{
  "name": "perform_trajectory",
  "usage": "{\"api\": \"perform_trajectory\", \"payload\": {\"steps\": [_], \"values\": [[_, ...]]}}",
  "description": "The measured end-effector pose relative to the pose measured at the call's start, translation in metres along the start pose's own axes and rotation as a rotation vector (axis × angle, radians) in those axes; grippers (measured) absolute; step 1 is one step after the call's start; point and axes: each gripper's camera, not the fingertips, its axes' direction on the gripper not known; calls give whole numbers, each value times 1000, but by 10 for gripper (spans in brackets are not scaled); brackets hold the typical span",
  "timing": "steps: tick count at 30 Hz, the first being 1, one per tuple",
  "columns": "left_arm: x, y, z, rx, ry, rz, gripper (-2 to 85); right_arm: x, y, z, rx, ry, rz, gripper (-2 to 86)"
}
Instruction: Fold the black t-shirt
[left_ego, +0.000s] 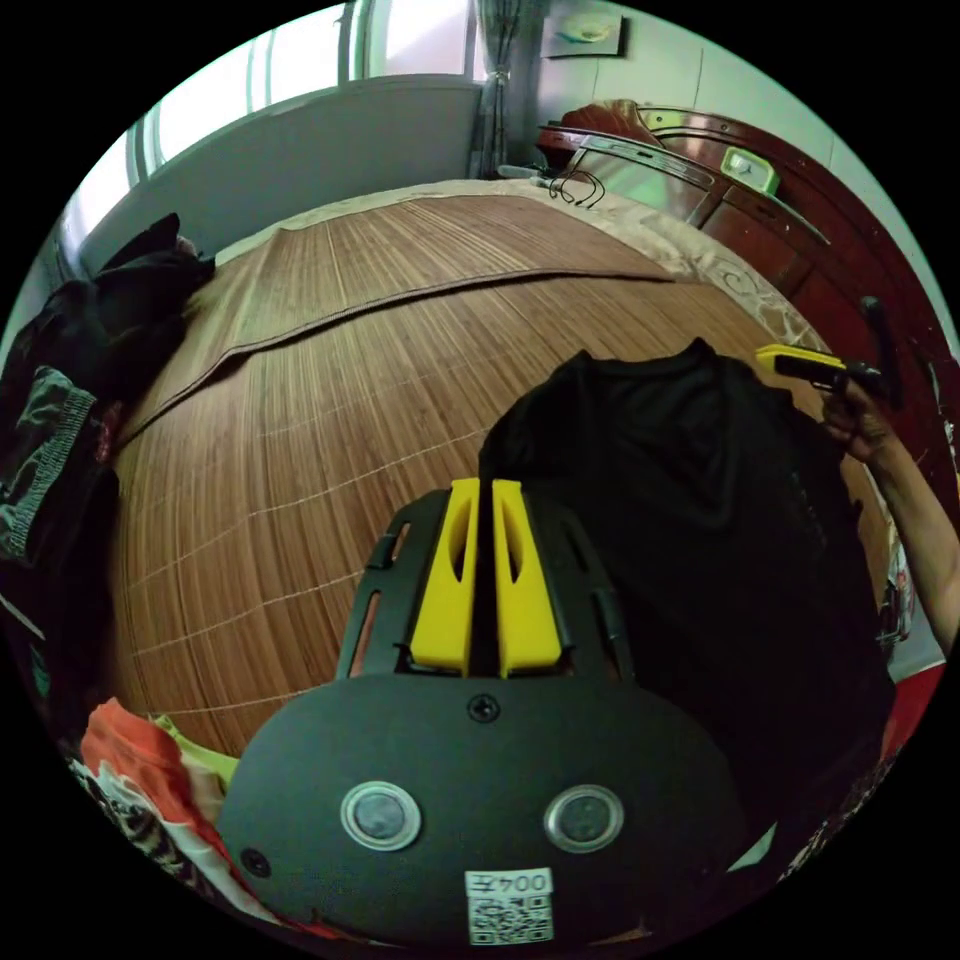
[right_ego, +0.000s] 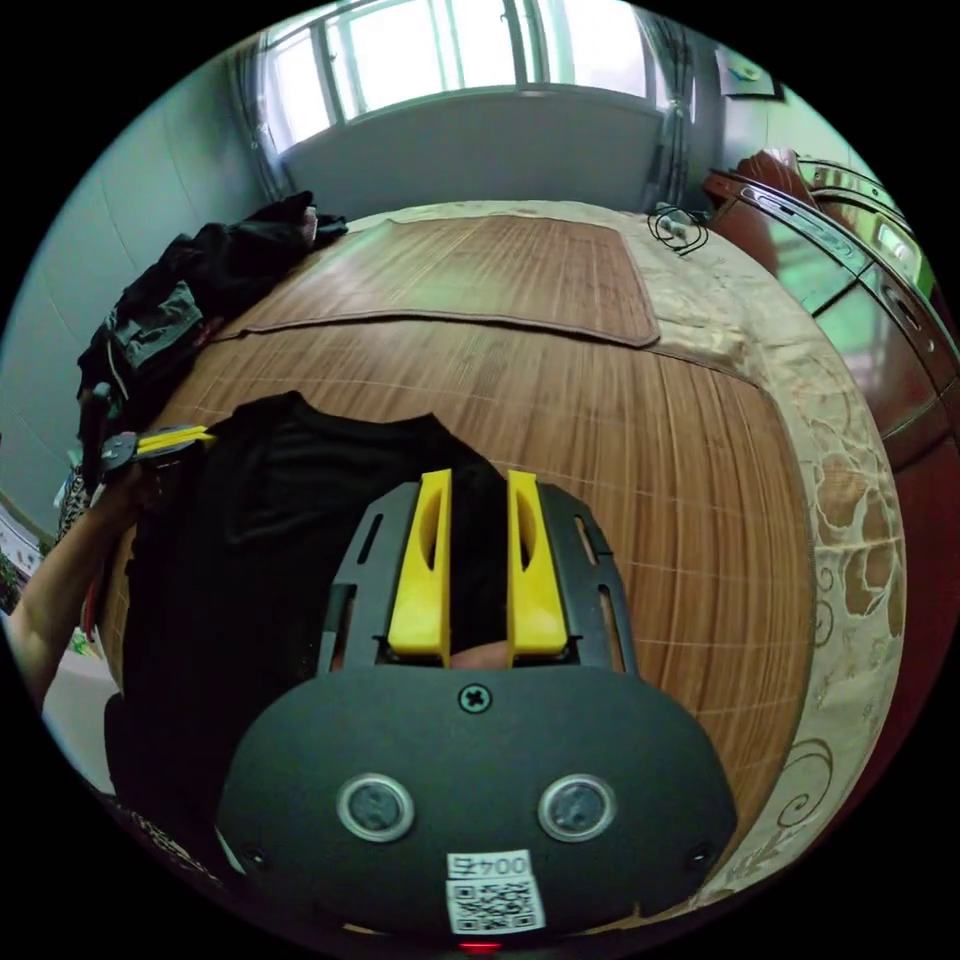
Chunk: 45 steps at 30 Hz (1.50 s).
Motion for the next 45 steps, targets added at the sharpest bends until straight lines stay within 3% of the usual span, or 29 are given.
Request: {"api": "perform_trajectory", "payload": {"steps": [7,10,14,19,33,41,45], "values": [[3,2,-6,-5,-53,35,25,-32,-15,24,-43,34,-196,109],[2,4,-10,-2,-58,37,25,-33,-14,41,-117,180,-224,21],[-4,7,-16,1,-31,24,25,24,-9,30,-77,32,31,9],[-3,11,-27,1,-40,28,24,61,12,12,-57,-108,103,60],[-10,21,-117,94,-105,-50,20,162,210,-135,36,23,342,81],[-12,49,-161,-7,-107,-157,23,189,249,-132,-38,-174,525,108],[30,87,-183,-26,-99,-82,19,189,253,-133,-49,-216,600,104]]}}
